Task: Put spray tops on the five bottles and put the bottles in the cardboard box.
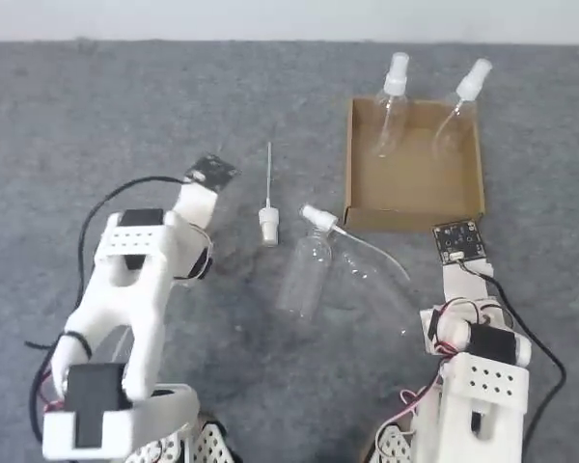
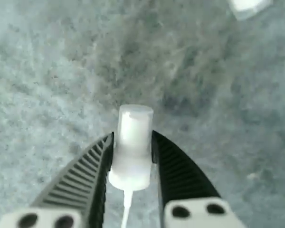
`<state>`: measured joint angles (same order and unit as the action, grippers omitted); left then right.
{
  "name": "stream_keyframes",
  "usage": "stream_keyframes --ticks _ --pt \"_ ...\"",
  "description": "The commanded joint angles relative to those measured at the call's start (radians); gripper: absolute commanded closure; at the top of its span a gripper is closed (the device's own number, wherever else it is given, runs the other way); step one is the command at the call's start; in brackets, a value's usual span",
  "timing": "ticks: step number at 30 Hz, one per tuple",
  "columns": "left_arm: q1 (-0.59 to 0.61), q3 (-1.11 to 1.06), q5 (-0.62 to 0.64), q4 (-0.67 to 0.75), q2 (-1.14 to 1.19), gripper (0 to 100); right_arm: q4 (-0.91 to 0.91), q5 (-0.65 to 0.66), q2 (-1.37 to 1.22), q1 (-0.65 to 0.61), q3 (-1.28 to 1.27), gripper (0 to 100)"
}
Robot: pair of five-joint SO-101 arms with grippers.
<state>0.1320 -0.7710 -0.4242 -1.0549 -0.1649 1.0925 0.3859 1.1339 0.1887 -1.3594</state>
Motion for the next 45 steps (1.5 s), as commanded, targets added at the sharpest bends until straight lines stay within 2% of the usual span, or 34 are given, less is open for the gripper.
stream_keyframes --ticks 1,13,20,28,35,39,45 --pt "-0.002 0.065 0.115 -0.018 0.002 99 -0.013 -0.011 -0.008 0.013 0.006 97.1" --pt "-0.003 0.001 0.307 0.061 0.003 99 -0.013 -0.011 -0.008 0.015 0.005 97.1" --pt "0.005 -0.01 0.318 0.057 0.003 99 -0.013 -0.011 -0.008 0.015 0.005 97.1" --pt "-0.009 -0.001 0.341 0.061 -0.005 84 -0.021 -0.005 -0.008 0.042 -0.011 97.0" --pt "0.002 0.12 0.328 0.055 0.003 84 -0.021 -0.006 -0.008 0.054 -0.009 97.0" --pt "0.0 0.162 0.236 0.058 0.005 84 -0.021 -0.006 -0.008 0.054 -0.011 97.0" --pt "-0.003 0.173 0.176 0.06 0.052 84 -0.021 -0.005 -0.008 0.053 -0.009 97.0"
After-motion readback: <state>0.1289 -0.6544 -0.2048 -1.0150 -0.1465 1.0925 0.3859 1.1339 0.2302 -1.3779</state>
